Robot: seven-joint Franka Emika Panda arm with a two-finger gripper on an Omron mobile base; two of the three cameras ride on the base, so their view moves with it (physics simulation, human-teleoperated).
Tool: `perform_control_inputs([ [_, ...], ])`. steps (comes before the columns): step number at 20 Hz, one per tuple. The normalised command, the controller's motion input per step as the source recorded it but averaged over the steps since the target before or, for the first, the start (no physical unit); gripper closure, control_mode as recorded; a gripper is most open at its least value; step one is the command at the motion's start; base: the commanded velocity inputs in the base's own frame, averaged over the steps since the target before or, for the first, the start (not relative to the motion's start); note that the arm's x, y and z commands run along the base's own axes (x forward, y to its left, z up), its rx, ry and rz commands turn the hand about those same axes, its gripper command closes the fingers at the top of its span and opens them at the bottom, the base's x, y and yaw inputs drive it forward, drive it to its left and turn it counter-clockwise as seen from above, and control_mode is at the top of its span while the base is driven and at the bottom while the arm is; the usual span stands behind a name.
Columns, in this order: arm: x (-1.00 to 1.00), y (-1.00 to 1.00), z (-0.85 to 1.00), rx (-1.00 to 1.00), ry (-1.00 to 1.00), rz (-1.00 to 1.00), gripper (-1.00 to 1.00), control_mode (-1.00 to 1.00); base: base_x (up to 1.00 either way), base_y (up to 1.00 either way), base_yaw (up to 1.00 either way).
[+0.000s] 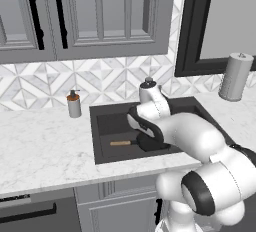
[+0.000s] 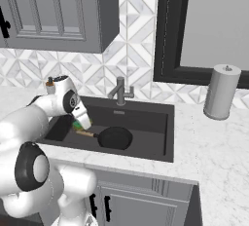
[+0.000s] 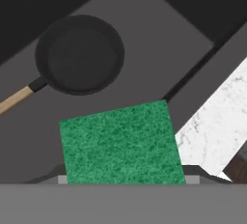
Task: Pick the pan and sponge and place them into the sink. Then turn on the water.
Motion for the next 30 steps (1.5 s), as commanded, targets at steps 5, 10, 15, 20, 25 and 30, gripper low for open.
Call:
perform_control_inputs([
  [5, 0.31, -0.24, -0.02, -0.05, 0.04, 0.00, 1.00, -1.00, 0.00, 0.00, 0.00],
  [10, 0.34, 0.00, -0.17, -0.08, 0.01, 0.02, 1.00, -1.00, 0.00, 0.00, 0.00],
  [15, 0.29, -0.01, -0.12, -0.04, 0.00, 0.00, 1.00, -1.00, 0.00, 0.00, 0.00],
  [20, 0.26, -0.12, -0.15, 0.00, 0.00, 0.00, 1.00, -1.00, 0.00, 0.00, 0.00],
  [25, 0.13, -0.12, -0.33, 0.00, 0.00, 0.00, 1.00, -1.00, 0.00, 0.00, 0.00],
  [30, 0.17, -0.13, -0.31, 0.00, 0.00, 0.01, 1.00, -1.00, 0.00, 0.00, 0.00],
])
